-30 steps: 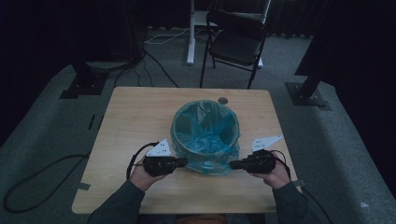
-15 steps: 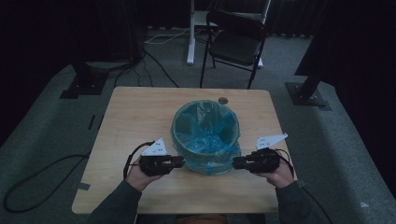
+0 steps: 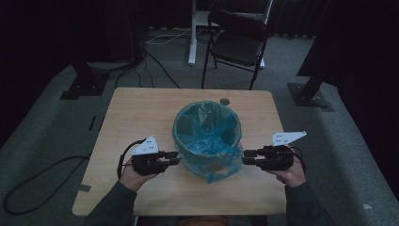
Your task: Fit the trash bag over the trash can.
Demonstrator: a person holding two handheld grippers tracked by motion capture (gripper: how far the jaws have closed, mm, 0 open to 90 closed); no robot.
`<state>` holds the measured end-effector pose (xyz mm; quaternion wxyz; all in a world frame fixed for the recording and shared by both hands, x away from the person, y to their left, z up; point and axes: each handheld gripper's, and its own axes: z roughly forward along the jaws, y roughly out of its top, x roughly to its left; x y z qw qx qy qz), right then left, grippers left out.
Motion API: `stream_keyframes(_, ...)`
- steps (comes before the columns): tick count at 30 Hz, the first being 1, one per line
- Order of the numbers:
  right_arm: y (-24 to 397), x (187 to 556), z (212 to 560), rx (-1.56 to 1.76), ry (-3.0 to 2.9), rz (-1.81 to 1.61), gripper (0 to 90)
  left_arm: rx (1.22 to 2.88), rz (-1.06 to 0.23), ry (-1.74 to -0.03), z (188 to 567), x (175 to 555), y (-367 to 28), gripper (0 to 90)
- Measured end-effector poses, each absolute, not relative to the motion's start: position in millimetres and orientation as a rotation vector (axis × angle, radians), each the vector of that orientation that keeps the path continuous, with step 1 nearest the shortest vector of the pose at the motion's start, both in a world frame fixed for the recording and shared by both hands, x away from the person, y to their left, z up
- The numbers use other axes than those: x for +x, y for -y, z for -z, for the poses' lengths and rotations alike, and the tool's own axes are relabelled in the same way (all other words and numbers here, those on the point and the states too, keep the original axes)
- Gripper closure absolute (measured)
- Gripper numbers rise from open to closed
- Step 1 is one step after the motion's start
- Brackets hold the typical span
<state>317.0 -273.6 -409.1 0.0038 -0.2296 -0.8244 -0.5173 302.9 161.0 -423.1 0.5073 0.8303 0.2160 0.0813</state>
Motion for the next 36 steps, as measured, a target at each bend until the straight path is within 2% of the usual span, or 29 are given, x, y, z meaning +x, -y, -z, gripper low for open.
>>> stream_keyframes(6,273,323,406,-0.763,2.595,1.646,66.3,1.988,-0.216,-0.504,413,303,-164,68.7)
stream_keyframes(10,270,330,408,-0.836,2.6,1.648,70.8,1.974,-0.229,-0.502,407,305,-165,67.5)
stream_keyframes(36,256,348,434,-0.877,2.628,1.525,80.1,1.943,-0.246,-0.406,359,324,-146,67.0)
